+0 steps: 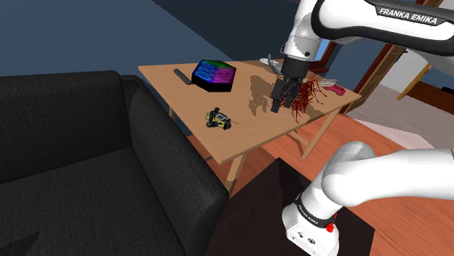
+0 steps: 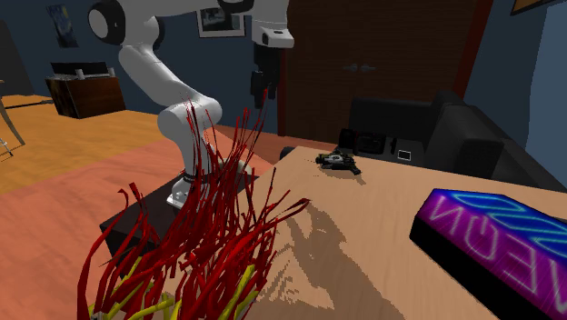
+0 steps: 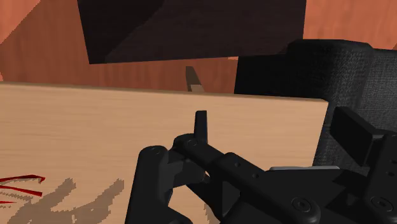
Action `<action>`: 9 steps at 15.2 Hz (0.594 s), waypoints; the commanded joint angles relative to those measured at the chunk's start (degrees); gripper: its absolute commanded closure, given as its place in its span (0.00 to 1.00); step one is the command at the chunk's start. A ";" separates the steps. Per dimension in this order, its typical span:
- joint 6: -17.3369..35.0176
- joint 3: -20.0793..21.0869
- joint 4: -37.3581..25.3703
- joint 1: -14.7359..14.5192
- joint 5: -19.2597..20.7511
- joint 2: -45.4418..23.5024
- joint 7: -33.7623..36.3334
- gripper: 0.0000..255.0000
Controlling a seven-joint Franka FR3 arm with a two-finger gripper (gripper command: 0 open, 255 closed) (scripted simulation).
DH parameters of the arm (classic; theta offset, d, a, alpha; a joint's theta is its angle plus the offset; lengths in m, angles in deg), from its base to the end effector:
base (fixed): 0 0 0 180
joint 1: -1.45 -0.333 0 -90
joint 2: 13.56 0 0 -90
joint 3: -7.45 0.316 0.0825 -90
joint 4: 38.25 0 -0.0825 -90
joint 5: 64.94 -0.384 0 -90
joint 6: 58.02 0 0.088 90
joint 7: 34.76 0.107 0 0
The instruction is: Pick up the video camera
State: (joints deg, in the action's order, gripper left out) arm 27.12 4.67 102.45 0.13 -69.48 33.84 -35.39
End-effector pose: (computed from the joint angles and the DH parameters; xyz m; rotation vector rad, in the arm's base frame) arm 0.2834 -0.0015 0.5498 -3.0176 -0.0072 0.2144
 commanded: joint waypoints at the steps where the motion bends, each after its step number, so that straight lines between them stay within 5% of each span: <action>1: 0.00 0.00 0.00 0.00 0.00 0.00 0.00 0.00; 9: 17.85 -1.31 1.80 -2.48 0.08 -12.87 -7.12 0.00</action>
State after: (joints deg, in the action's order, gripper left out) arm 42.46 3.45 103.92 -2.00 -69.30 22.56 -41.61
